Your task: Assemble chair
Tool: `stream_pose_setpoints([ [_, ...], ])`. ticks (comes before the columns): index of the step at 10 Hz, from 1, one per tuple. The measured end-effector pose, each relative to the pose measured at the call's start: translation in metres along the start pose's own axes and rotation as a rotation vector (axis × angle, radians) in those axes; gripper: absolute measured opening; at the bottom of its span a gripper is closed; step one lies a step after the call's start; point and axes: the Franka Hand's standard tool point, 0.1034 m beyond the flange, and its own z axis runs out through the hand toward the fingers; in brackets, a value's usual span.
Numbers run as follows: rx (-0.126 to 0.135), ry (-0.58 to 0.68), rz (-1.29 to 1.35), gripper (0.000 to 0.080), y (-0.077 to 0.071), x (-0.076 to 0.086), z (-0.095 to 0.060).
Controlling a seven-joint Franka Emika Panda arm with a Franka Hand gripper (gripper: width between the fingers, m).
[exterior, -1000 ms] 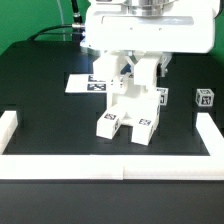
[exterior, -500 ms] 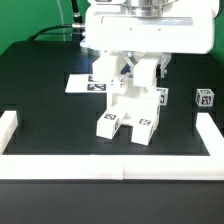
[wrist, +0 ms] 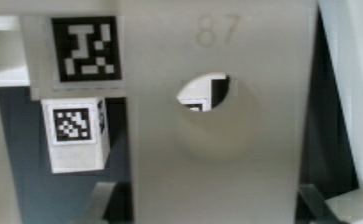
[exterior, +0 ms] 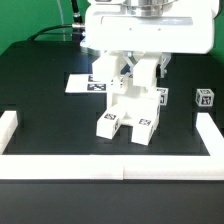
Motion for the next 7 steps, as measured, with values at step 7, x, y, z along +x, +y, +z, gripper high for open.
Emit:
stream_pose_setpoints([
  [7,0.002,0.010,0.008,0.0289,-0.004,-0.012,0.002],
])
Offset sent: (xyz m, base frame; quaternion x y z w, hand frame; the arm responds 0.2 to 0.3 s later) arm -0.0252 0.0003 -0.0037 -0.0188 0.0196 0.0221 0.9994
